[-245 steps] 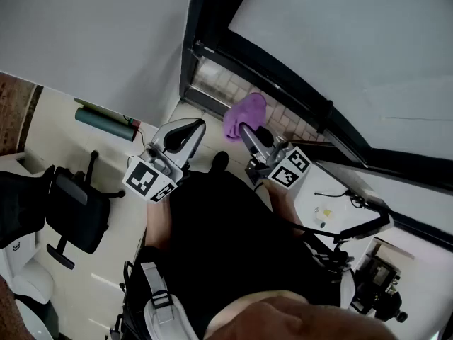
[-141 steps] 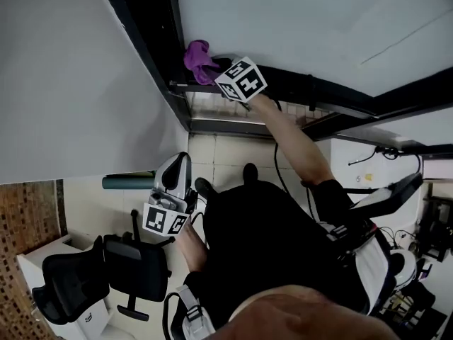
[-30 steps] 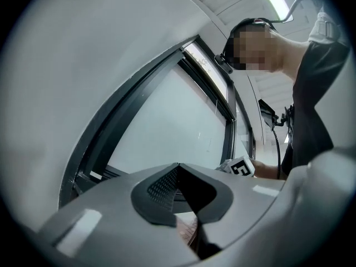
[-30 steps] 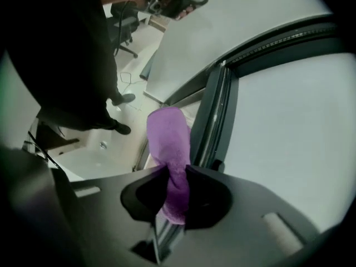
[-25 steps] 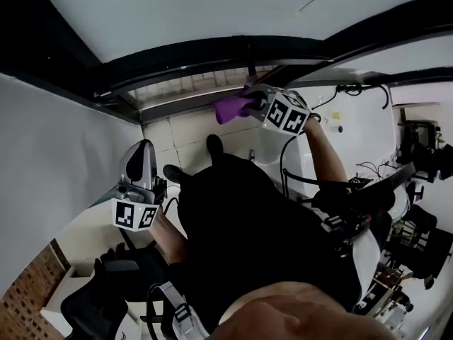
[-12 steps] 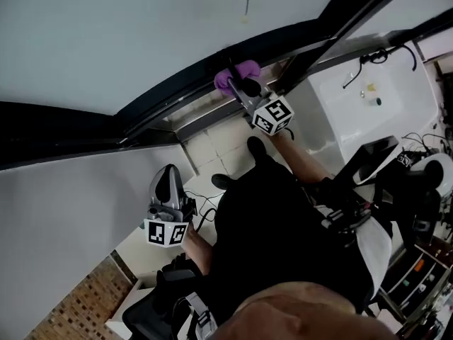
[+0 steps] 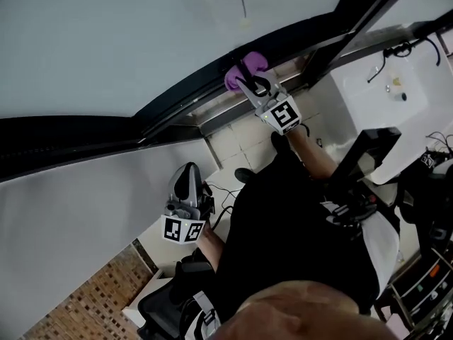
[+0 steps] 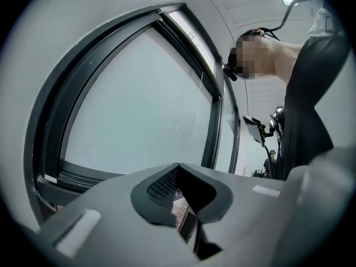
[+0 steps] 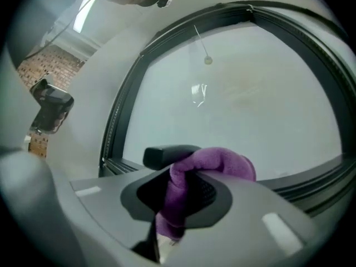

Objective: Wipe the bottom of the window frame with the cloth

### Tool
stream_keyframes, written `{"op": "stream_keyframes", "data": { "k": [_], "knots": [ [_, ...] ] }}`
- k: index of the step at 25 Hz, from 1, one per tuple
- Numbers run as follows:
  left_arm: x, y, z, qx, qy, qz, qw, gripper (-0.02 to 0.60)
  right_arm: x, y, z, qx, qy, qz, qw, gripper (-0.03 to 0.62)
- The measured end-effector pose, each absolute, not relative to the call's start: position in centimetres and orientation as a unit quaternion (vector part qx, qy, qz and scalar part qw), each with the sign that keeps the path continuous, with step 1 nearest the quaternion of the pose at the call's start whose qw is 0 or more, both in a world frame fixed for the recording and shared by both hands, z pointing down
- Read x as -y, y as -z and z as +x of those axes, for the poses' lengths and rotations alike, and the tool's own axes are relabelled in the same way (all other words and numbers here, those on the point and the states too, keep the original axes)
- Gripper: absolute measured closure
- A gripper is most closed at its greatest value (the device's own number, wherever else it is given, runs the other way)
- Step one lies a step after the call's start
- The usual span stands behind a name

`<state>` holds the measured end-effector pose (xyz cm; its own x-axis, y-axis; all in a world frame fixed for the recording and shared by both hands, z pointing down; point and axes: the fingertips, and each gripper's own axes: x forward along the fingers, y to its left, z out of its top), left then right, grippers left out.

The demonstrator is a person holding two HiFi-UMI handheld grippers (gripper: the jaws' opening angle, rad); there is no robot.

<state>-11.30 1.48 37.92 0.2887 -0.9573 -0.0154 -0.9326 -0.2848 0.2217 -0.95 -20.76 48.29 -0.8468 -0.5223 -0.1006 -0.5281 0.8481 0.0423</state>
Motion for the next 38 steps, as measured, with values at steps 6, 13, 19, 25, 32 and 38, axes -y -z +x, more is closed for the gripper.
{"op": "stream_keyframes", "data": {
  "k": [6, 13, 19, 25, 32, 38],
  "knots": [
    [0.3, -39.0, -11.0, 0.571, 0.073, 0.812, 0.094, 0.578, 17.6, -48.6, 0.6, -0.966, -0.049, -0.252, 0.007, 0.528],
    [1.6, -39.8, -10.7, 0.553, 0.084, 0.823, 0.099, 0.578, 13.0, -45.7, 4.3, -0.98, -0.053, -0.191, 0.024, 0.528],
    [2.0, -40.5, -11.0, 0.555, 0.09, 0.821, 0.098, 0.578, 21.2, -42.9, 5.9, -0.961, -0.004, -0.275, 0.032, 0.528],
    [0.7, -39.7, -11.2, 0.567, 0.095, 0.814, 0.089, 0.578, 27.8, -42.9, -2.6, -0.958, -0.045, -0.248, -0.135, 0.528],
    [0.3, -40.2, -12.0, 0.585, 0.096, 0.8, 0.092, 0.578, 26.3, -44.4, -3.2, -0.942, -0.092, -0.213, -0.244, 0.53],
    [1.1, -40.4, -12.5, 0.578, 0.092, 0.805, 0.096, 0.578, 17.8, -44.9, 0.2, -0.948, -0.127, -0.183, -0.228, 0.53]
  ]
}}
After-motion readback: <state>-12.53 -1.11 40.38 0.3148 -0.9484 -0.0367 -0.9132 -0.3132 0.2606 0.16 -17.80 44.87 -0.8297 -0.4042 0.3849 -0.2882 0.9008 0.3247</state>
